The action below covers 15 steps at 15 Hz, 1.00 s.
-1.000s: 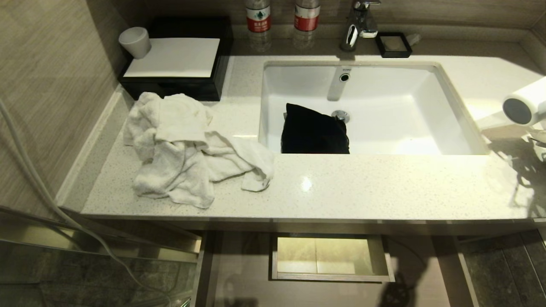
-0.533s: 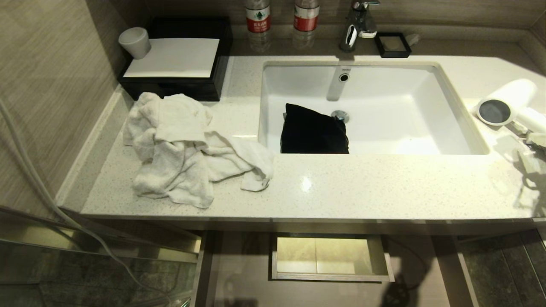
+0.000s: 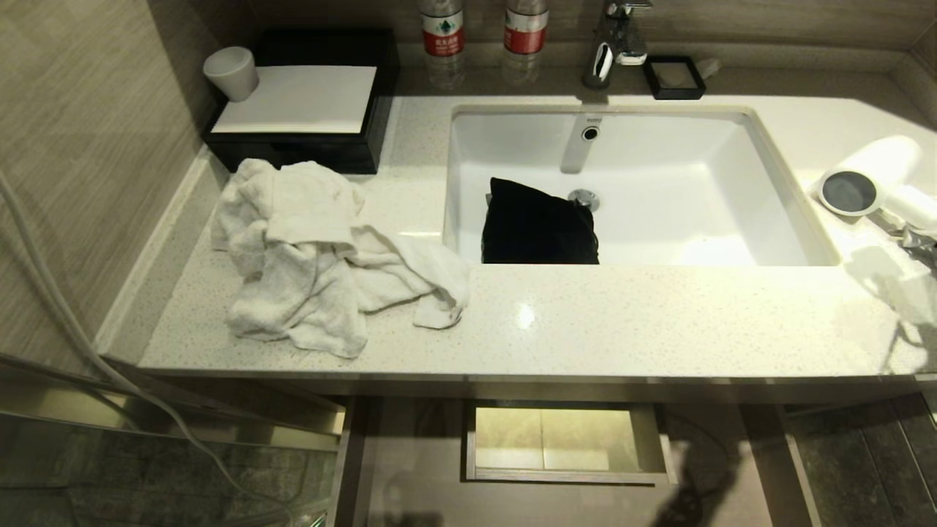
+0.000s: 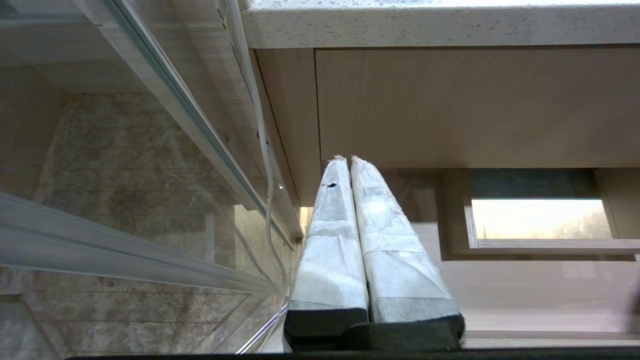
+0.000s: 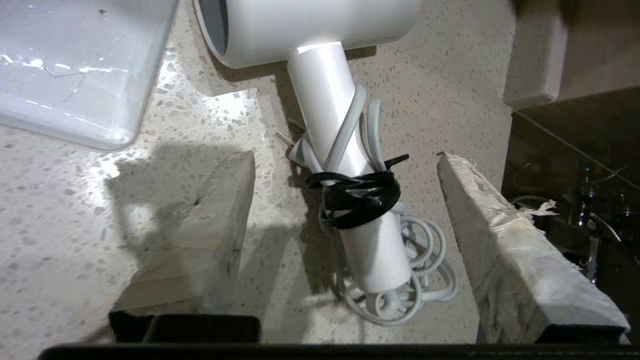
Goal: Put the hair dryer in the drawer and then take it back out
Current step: Place it on the countertop, then close the drawer
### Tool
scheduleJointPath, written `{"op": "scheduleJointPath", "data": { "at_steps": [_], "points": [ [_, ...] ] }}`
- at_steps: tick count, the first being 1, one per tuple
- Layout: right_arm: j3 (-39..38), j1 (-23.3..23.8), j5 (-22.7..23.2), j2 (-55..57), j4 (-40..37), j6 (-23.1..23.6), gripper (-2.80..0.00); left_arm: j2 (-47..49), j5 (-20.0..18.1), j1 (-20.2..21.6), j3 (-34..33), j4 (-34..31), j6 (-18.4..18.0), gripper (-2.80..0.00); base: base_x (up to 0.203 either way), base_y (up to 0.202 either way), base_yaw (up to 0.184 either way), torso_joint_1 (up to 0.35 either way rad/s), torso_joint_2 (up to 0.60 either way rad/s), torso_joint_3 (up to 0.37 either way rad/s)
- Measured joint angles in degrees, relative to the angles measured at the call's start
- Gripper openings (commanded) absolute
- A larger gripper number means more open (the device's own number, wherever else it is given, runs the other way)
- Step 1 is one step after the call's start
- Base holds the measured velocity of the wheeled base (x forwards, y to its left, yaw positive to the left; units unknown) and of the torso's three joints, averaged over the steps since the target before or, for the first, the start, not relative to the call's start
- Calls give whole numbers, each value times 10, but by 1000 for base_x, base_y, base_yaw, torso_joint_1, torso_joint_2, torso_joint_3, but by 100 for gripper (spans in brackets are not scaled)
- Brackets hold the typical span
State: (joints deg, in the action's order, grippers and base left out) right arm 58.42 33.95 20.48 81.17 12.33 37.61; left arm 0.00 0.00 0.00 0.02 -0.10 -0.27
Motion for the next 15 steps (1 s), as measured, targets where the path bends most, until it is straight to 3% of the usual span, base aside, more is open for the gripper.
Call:
{"op": "scheduleJointPath", "data": {
  "at_steps": [4, 11, 15],
  "points": [
    [-83, 3, -3, -99, -37, -28, -280, 0, 0, 0, 0, 0, 0, -280, 0, 0, 0, 0, 0, 0],
    [-133, 2, -11, -193, -127, -29, -280, 0, 0, 0, 0, 0, 0, -280, 0, 0, 0, 0, 0, 0],
    [-147, -4, -11, -217, -135, -30, -280, 0, 0, 0, 0, 0, 0, -280, 0, 0, 0, 0, 0, 0]
  ]
}}
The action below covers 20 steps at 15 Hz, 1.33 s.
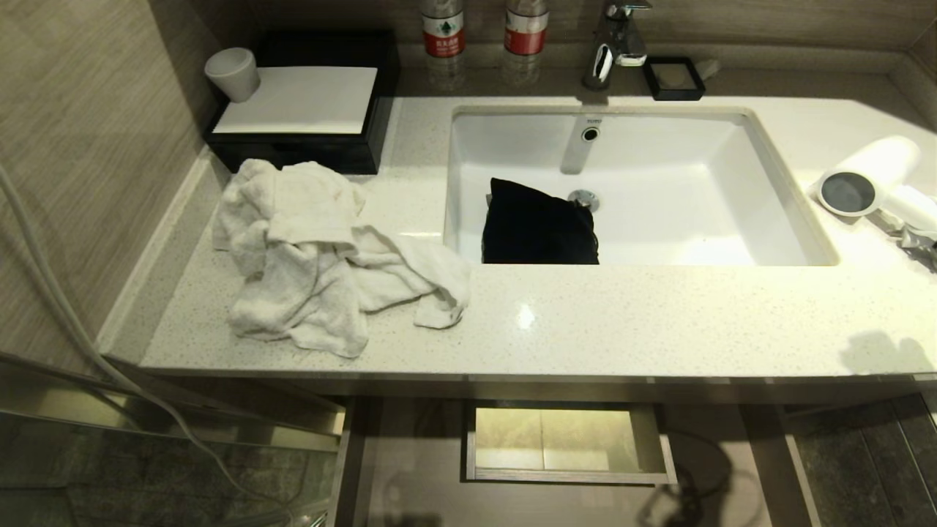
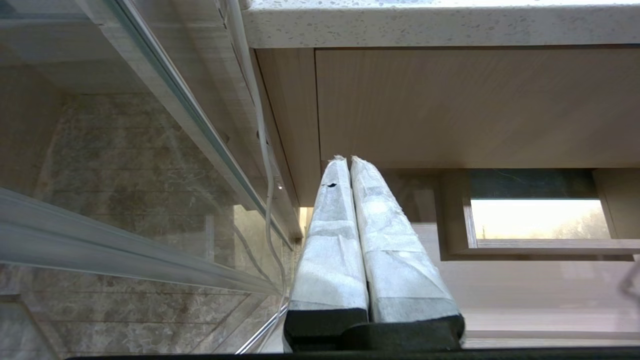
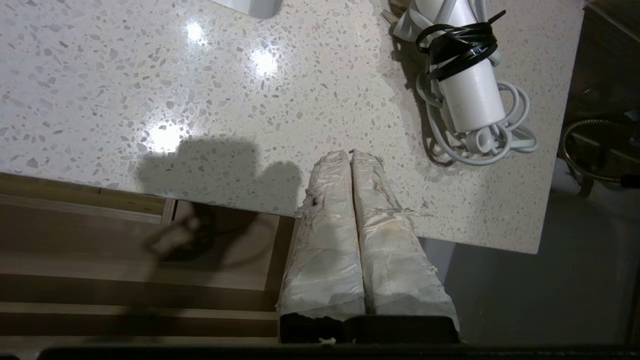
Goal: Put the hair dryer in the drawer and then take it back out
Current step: Close the drawer
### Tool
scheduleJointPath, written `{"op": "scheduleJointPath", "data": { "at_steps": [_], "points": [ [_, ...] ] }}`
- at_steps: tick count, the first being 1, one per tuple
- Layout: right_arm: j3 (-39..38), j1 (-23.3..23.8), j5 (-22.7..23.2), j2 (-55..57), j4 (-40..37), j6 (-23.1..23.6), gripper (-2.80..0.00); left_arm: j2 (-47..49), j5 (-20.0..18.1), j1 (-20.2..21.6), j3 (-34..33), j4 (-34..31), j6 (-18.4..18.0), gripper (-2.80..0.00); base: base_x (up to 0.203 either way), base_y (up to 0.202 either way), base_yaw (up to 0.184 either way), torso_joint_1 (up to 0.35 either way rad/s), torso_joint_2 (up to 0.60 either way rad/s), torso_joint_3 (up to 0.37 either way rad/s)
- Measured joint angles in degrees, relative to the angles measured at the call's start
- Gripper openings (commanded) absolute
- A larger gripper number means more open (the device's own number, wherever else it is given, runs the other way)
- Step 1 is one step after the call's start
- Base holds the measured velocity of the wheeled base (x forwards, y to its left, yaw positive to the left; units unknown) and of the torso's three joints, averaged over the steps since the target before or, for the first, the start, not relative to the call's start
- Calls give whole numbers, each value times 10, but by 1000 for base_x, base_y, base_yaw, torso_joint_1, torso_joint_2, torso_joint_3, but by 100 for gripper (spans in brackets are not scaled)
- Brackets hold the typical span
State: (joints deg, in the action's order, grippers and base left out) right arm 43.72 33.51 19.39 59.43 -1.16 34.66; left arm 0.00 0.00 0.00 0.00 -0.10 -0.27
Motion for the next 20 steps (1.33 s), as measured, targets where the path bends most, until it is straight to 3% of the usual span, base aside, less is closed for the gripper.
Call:
{"op": "scheduleJointPath", "data": {
  "at_steps": [9, 20],
  "points": [
    [-13, -11, 2, -24, -11, 1, -280, 0, 0, 0, 0, 0, 0, -280, 0, 0, 0, -12, 11, -5],
    [-47, -17, 3, -43, 5, -1, -280, 0, 0, 0, 0, 0, 0, -280, 0, 0, 0, -314, 159, -154]
  ]
}}
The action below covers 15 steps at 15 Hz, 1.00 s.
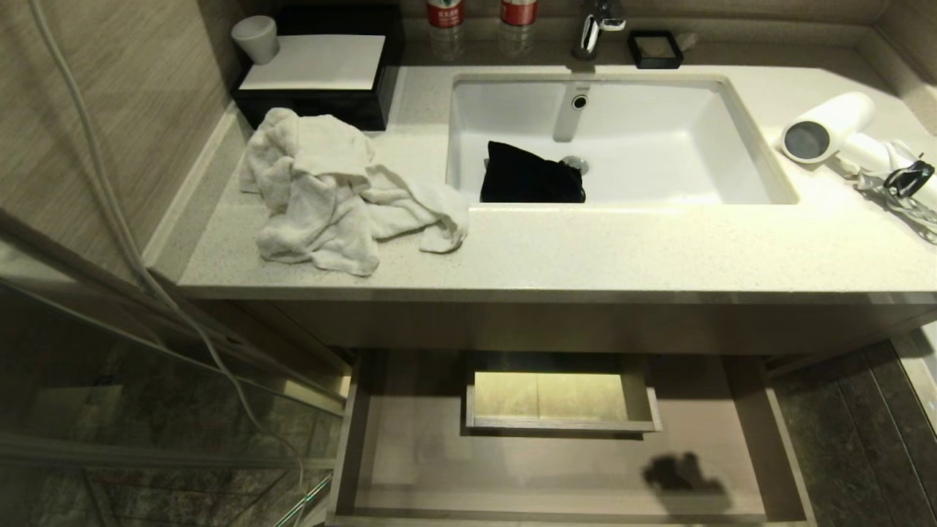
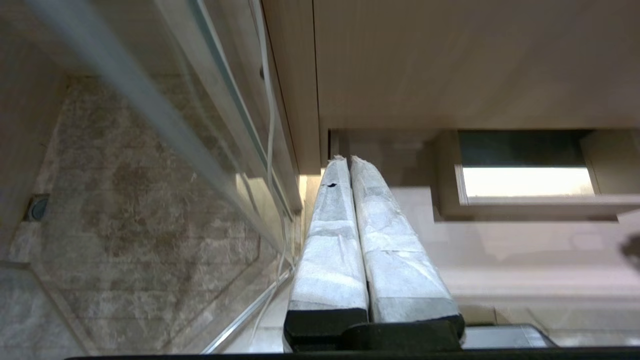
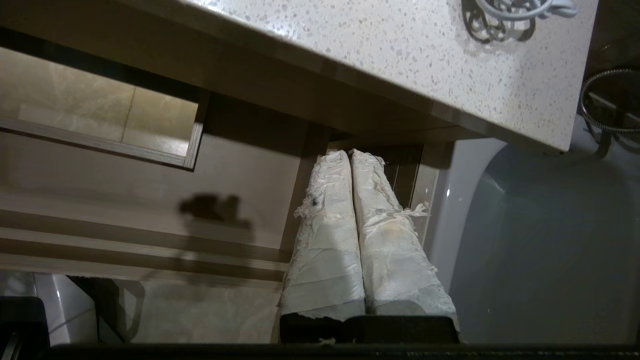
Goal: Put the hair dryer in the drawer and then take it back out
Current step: Close the drawer
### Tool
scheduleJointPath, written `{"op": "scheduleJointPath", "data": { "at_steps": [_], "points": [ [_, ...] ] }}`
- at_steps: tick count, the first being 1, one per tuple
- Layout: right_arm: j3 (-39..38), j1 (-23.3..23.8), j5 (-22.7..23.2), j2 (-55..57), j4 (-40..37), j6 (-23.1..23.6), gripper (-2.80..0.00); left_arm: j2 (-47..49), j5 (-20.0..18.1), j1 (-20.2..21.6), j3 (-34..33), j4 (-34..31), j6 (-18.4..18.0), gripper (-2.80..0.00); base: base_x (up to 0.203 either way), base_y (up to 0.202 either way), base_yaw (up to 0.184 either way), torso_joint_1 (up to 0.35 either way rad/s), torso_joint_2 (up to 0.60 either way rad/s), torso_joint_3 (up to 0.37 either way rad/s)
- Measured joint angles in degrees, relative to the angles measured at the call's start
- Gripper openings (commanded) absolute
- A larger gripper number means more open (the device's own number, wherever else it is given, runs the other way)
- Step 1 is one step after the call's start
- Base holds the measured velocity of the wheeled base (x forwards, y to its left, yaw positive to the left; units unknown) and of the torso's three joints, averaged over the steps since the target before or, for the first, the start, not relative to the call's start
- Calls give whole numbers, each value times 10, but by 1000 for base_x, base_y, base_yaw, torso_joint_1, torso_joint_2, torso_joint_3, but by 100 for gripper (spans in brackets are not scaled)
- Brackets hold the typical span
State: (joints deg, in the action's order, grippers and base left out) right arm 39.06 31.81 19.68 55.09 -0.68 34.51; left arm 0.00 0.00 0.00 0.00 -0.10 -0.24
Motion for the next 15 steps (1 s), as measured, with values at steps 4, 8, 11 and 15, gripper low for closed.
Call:
{"op": "scheduleJointPath", "data": {
  "at_steps": [4, 8, 11, 15],
  "points": [
    [-16, -1, 0, -8, 10, 0, -280, 0, 0, 0, 0, 0, 0, -280, 0, 0, 0, -303, 76, -225],
    [-23, -6, 1, -13, 12, 0, -280, 0, 0, 0, 0, 0, 0, -280, 0, 0, 0, -279, 23, -257],
    [-27, -7, 1, -16, 15, 0, -280, 0, 0, 0, 0, 0, 0, -280, 0, 0, 0, -251, -15, -272],
    [-31, -9, 1, -18, 18, 0, -280, 0, 0, 0, 0, 0, 0, -280, 0, 0, 0, -226, -64, -298]
  ]
}}
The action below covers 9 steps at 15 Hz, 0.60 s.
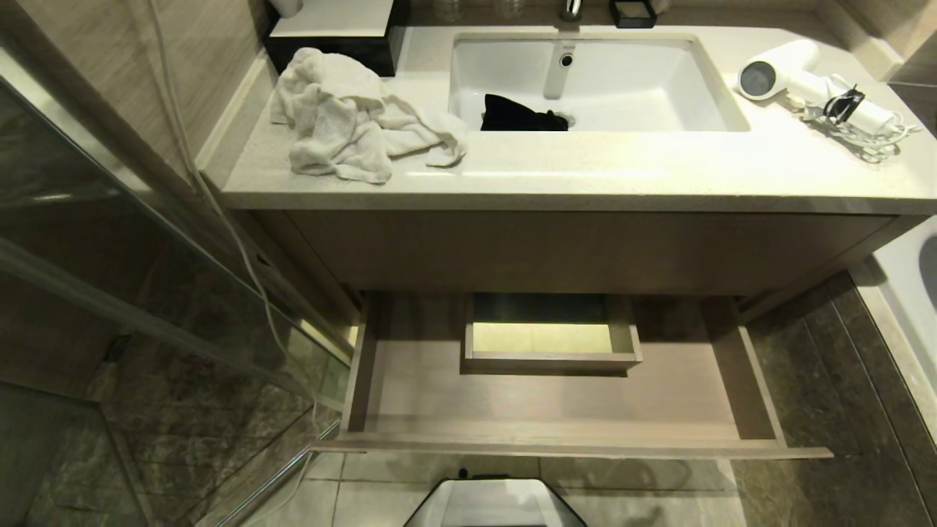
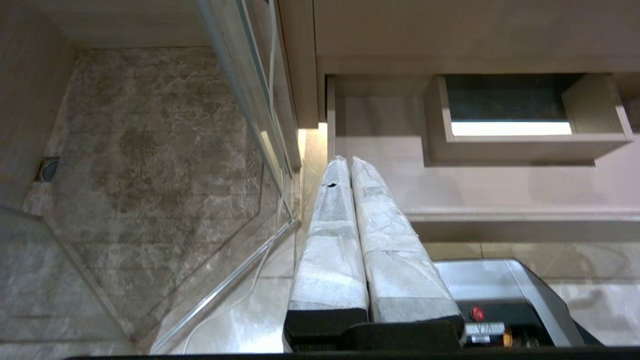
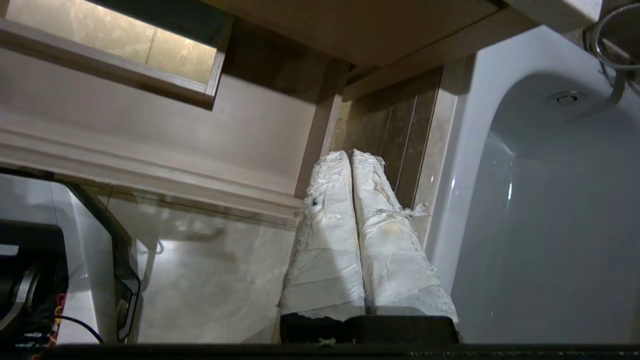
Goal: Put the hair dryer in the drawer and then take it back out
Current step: Close the drawer
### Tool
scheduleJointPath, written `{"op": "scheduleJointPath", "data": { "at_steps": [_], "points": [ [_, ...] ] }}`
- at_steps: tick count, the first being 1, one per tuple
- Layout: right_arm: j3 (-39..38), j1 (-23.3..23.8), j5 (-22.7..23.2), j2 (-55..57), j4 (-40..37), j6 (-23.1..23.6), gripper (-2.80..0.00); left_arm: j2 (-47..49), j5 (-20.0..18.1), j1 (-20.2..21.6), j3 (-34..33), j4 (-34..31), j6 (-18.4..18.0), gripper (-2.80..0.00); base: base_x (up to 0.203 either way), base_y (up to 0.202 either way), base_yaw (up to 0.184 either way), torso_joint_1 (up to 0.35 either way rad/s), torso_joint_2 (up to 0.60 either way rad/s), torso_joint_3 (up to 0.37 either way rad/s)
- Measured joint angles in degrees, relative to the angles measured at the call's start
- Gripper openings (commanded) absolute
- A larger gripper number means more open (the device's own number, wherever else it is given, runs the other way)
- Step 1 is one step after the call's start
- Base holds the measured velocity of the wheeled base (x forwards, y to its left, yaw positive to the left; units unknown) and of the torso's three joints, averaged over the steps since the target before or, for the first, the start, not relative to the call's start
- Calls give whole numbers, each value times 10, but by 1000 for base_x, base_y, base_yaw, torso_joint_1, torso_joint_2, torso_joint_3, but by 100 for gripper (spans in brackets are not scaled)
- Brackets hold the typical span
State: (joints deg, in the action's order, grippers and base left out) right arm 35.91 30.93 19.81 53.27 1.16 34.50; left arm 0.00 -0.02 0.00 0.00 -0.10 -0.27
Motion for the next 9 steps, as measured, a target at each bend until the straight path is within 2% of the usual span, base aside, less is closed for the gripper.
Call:
{"op": "scheduleJointPath", "data": {
  "at_steps": [3, 4, 9],
  "points": [
    [-4, -1, 0, -2, 0, 0, -280, 0, 0, 0, 0, 0, 0, -280, 0, 0, 0, -199, -112, -312],
    [-4, -3, 0, -2, -1, 0, -280, 0, 0, 0, 0, 0, 0, -280, 0, 0, 0, -252, 87, -88],
    [-15, -11, 1, -7, 3, -1, -280, 0, 0, 0, 0, 0, 0, -280, 0, 0, 0, -208, 310, 76]
  ]
}}
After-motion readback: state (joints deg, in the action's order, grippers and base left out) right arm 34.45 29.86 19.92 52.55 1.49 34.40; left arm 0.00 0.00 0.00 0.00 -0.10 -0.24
